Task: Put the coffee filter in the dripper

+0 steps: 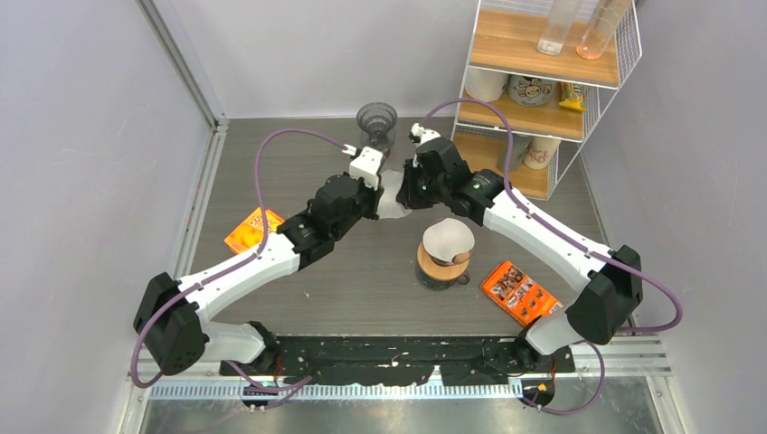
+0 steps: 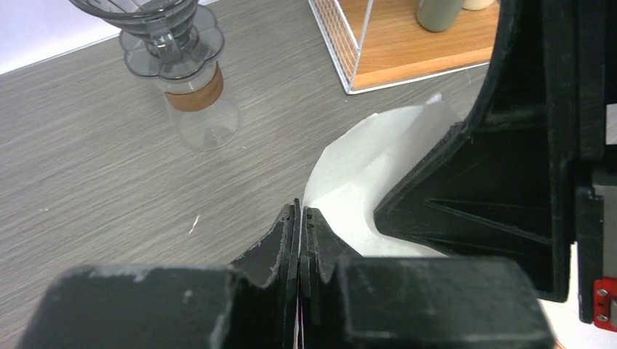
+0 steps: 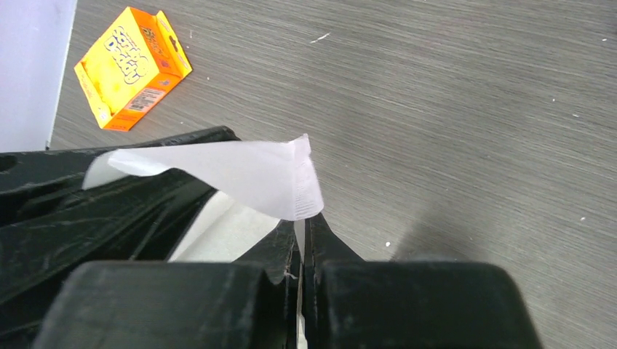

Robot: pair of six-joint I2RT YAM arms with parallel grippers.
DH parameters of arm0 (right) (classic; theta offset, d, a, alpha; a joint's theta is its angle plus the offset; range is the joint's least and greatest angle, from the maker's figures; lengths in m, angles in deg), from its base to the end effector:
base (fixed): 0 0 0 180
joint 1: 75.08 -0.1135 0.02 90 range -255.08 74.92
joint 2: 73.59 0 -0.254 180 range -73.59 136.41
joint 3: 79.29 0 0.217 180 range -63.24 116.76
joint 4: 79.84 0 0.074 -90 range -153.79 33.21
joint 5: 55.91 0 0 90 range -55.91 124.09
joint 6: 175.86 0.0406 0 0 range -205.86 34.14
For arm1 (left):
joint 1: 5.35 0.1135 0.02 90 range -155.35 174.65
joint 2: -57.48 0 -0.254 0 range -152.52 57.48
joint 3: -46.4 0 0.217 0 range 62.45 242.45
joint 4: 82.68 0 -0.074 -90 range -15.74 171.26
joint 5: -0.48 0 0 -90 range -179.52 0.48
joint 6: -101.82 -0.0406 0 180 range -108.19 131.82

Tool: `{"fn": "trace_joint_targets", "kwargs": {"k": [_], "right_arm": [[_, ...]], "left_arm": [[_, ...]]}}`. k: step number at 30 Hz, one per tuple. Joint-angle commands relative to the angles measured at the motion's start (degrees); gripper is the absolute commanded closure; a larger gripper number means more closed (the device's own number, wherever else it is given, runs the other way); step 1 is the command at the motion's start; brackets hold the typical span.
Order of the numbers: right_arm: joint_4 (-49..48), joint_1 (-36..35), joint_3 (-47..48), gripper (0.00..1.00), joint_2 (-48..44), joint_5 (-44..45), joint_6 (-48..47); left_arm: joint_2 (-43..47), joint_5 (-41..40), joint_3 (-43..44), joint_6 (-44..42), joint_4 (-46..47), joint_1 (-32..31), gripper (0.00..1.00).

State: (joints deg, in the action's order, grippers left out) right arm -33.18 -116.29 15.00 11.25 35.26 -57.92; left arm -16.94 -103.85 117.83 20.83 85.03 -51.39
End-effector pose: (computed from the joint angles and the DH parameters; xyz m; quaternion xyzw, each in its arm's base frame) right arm 0.2281 0.1987 0.3328 -0.0990 0.8902 0.2447 0.3712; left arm 0.2001 -0.1930 0.3170 0.1787 0.7718 -0.1903 0.5797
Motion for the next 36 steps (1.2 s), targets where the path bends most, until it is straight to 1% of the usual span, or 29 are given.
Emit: {"fn": "trace_joint_targets", "kwargs": {"k": [1, 6, 13, 18, 21, 26, 28, 32, 36], "right_arm": [[1.89, -0.3, 2.6, 0.95, 0.33, 1.0, -2.74], [3.59, -0.28, 3.05, 0.94, 0.49, 2.84, -6.19], [4.11, -0.27, 2.86, 0.92, -0.07, 0.98, -12.62], [3.58, -0.27, 2.56, 0.92, -0.53, -0.07, -14.13], [3.26, -0.29, 2.64, 0.93, -0.82, -2.79, -14.79], [3.64, -0.25, 2.32, 0.95, -2.06, -6.96, -17.63], [4.14, -0.32, 2.13, 0.95, -2.55, -8.81, -19.32], [4.74, -0.33, 1.75, 0.95, -3.62, -12.23, -22.55], [5.03, -0.27, 1.19, 0.95, -5.01, -11.85, -24.64]], "left_arm": [[-0.04, -4.61, 2.98, 0.95, 1.95, -0.2, 0.94], [0.24, -6.66, 2.81, 1.16, 1.18, -0.19, 0.97], [0.9, -6.59, 2.43, 2.57, -0.5, -0.11, 0.98], [2.36, -3.78, 1.81, 4.5, -0.91, -0.11, 0.96], [3.5, -0.63, 1.31, 3.97, -1.04, -0.1, 0.88], [5.3, 4.18, 1.31, 1.86, -3.41, -0.04, 0.65], [6.0, 7.13, 0.87, 0.69, -3.47, -0.02, 0.6], [6.73, 9.96, 0.7, -1.39, -4.7, -0.01, 0.61], [7.56, 11.6, 0.32, -2.39, -6.39, 0.03, 0.74]]}}
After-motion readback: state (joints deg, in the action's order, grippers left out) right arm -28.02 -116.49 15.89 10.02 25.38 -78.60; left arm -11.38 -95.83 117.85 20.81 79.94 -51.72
